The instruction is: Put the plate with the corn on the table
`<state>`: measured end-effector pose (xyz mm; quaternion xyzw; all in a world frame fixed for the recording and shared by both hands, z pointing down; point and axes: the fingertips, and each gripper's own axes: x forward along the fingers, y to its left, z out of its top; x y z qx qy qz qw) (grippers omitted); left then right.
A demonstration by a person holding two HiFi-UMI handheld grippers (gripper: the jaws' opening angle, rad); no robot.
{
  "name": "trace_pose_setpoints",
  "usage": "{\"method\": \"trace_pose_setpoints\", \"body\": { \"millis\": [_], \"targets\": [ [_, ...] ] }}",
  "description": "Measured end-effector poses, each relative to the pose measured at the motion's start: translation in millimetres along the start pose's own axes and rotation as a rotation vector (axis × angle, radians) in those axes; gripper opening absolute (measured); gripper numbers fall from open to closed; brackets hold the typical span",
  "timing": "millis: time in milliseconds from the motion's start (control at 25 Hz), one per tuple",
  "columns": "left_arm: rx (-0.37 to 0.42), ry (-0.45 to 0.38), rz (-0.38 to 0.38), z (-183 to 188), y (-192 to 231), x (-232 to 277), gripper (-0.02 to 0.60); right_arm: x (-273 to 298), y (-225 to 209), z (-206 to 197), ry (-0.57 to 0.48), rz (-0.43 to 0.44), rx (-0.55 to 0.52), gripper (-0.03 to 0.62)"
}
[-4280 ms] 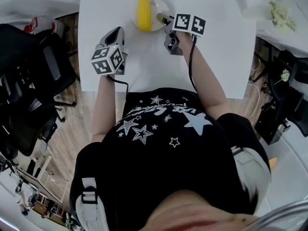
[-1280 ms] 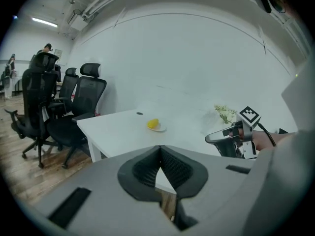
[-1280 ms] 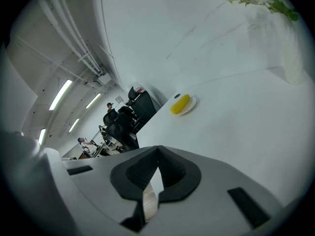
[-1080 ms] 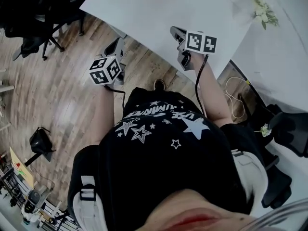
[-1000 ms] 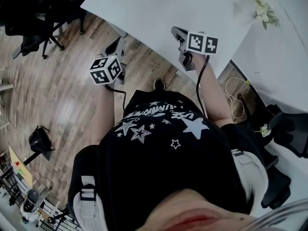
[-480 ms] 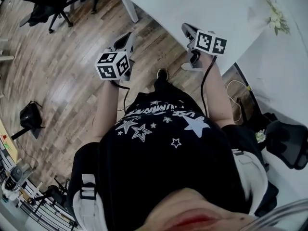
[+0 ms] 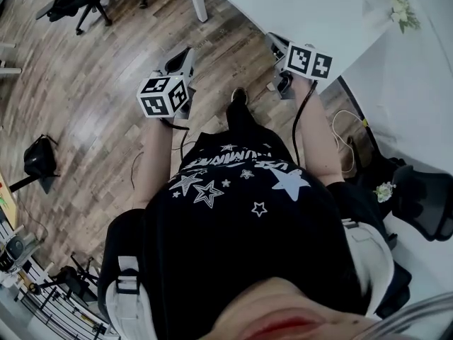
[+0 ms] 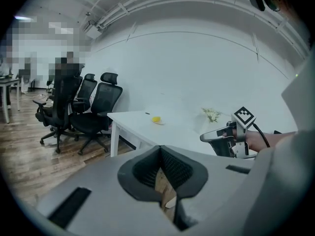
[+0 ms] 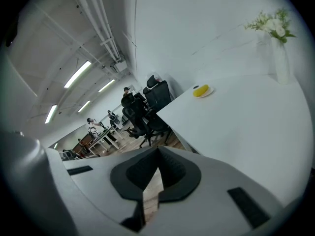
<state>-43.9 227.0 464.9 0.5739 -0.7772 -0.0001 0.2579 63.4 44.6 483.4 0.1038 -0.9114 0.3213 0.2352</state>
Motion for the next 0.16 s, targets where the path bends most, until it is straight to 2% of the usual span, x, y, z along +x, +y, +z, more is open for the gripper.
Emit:
{"method": "trace_pose_setpoints", "body": {
  "millis": [160],
  "targets": [
    [0.0,-0.021,0.007,-7,-10,-33,0.006,-23,21,-18,-0.01,0.01,-0.016,0.006]
  ]
}}
